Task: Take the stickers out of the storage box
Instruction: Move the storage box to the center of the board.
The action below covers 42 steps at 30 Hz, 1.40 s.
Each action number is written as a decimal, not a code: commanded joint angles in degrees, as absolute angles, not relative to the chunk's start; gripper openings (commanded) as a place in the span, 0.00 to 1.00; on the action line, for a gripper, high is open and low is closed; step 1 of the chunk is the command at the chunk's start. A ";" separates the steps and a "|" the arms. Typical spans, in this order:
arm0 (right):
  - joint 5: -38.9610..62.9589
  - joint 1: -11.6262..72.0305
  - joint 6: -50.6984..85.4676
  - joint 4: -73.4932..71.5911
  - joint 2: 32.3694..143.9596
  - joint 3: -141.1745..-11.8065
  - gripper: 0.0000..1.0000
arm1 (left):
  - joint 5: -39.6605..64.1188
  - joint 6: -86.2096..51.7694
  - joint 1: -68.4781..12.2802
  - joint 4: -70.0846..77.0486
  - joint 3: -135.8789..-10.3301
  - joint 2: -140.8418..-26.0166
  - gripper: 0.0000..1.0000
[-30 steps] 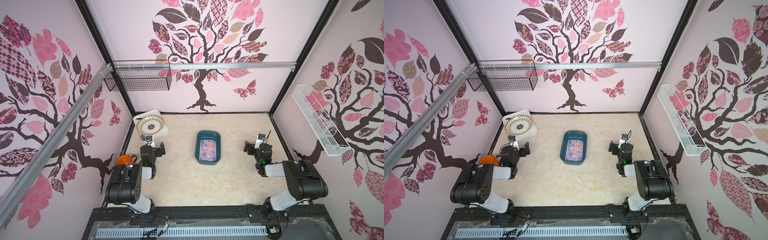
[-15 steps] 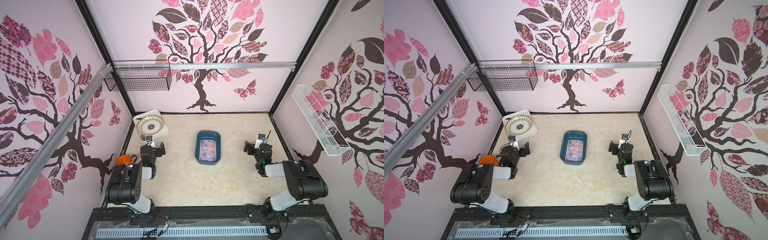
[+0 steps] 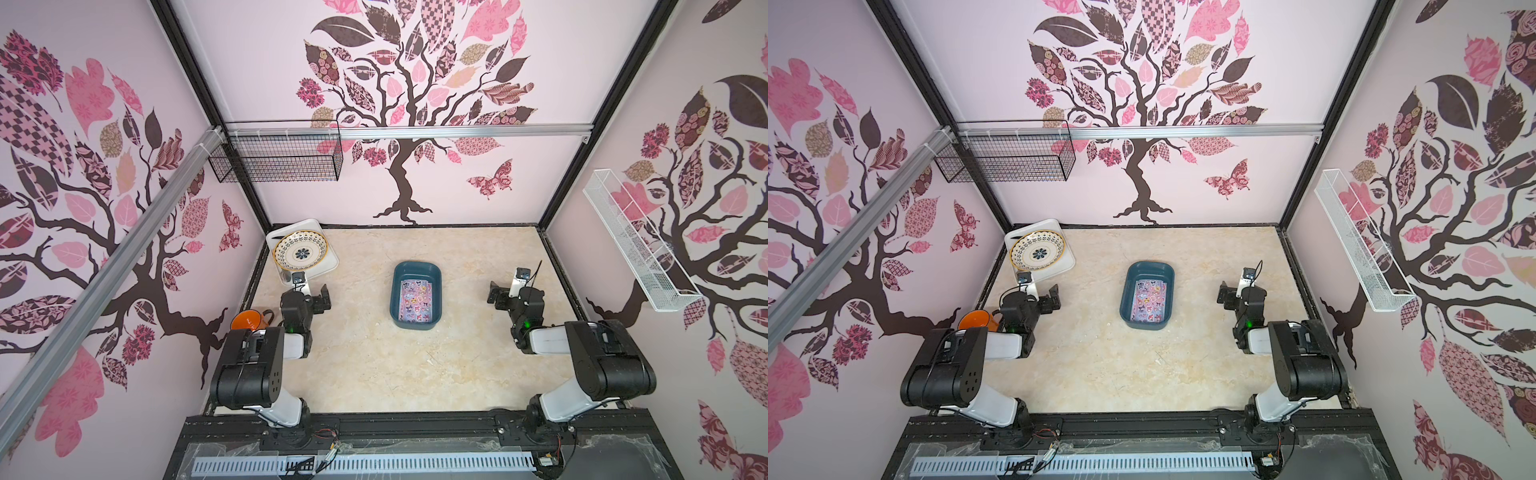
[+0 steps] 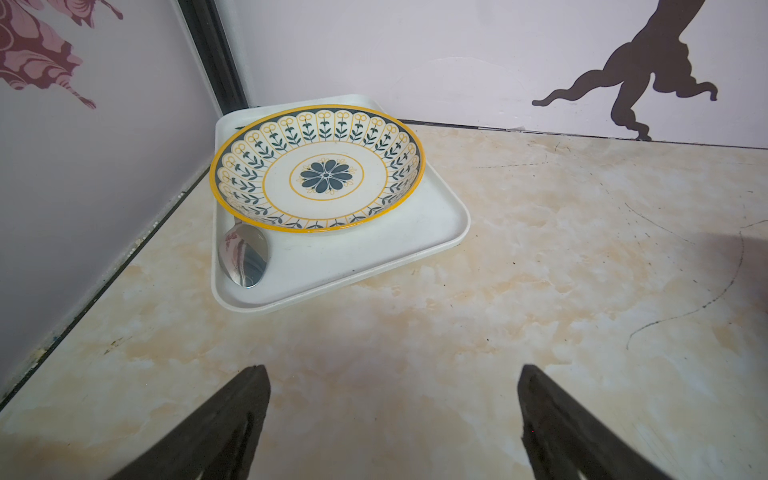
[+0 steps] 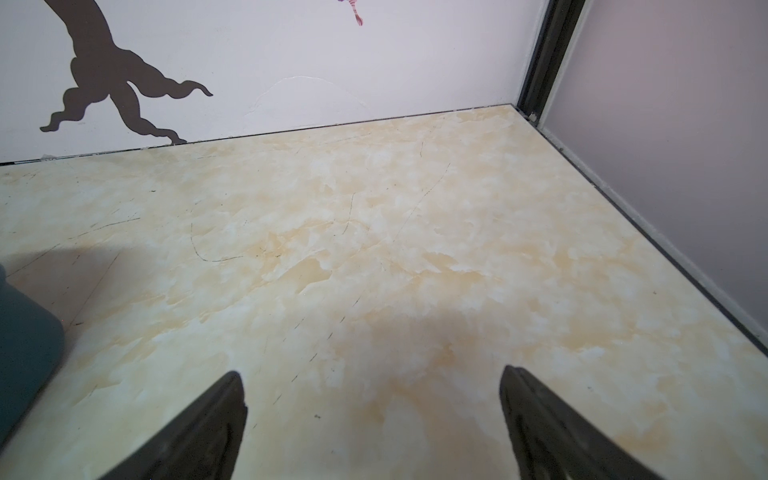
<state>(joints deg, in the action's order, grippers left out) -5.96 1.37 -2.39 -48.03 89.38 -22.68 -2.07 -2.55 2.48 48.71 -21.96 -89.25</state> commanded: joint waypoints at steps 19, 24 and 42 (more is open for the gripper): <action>-5.40 1.35 9.32 -7.87 73.35 -38.69 1.00 | -4.93 -9.62 -2.45 29.23 -27.37 -70.99 0.98; 14.15 1.35 15.16 7.51 77.41 -50.21 0.99 | 10.67 -17.13 -3.86 26.03 -33.87 -76.65 0.98; 18.23 14.73 17.10 20.99 84.81 -58.22 0.99 | 24.12 -33.05 -23.34 15.96 -57.56 -105.62 0.93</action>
